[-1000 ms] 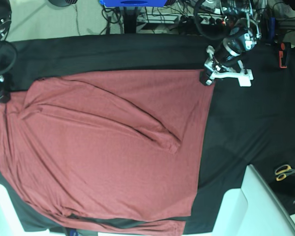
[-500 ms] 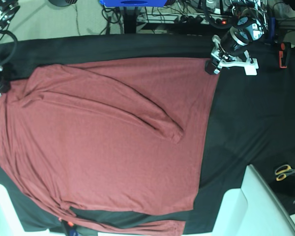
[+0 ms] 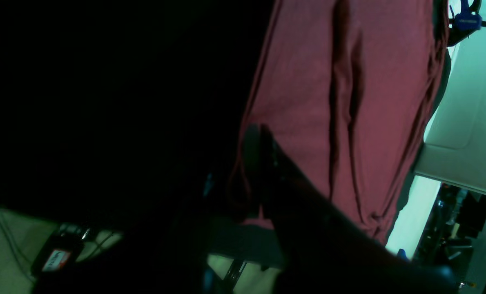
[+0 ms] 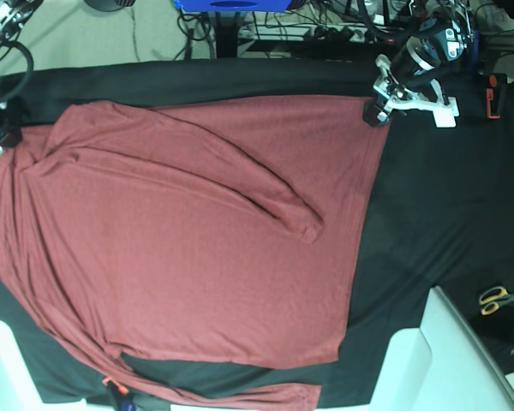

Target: Fold the T-shirt properly

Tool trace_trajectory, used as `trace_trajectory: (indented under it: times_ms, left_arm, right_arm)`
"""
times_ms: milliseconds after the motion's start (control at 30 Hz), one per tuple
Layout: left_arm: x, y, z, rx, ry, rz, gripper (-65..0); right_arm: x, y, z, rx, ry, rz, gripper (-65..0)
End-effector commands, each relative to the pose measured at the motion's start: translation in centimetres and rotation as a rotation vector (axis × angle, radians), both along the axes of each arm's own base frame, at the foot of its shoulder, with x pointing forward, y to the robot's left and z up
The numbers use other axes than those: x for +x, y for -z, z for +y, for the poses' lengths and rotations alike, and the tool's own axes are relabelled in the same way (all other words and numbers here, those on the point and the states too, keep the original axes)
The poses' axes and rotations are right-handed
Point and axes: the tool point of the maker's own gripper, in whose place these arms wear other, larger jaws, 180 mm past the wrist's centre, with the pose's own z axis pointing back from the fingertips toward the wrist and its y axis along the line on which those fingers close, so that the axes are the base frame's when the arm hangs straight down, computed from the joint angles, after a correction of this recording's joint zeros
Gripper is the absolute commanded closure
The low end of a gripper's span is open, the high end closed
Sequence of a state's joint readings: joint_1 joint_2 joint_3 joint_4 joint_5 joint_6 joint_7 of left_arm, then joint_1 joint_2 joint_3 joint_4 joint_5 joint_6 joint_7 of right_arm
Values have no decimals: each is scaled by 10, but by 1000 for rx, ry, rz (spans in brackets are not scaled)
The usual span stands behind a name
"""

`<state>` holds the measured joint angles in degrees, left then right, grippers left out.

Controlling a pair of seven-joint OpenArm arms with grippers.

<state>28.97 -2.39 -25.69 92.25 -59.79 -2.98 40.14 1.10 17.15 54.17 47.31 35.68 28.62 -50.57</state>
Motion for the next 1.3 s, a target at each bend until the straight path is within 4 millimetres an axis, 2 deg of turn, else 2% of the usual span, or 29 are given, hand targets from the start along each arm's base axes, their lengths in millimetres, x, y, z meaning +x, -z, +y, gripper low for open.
trace_trajectory:
  times_ms: [0,133,333,567,833,967,1133,1267]
  left_arm:
    - [0,-6,4,12,1,-17,0]
    - [-12,-1,4,12,1,10,0]
    - [-25,1,4,14,1,35,0]
    - [-20,-2,4,16,5,22,0]
    - [-20,-2,4,16,3,21,0]
    - [-14,-4,4,13,0,8,0]
    - [-8,-4,5,8,-20,10,0]
    - [-2,-4,6,2,-41,19,0]
  right_arm:
    - [0,-9,-17,-43,-1,-3,0]
    - [-12,-6,-18,-48,-3,20,0]
    - [-24,-20,-25,-106,-57,46,0]
    - [-17,-22,-23,-106,-67,42,0]
    - [-6,-25,-27,-93,-8,48,-2]
    - [-5,-23,-32,-73,78,89,-2]
    - [8,-21,-22,-75,49,121,-2]
    - [7,-18,-23,-62,110,166,-2]
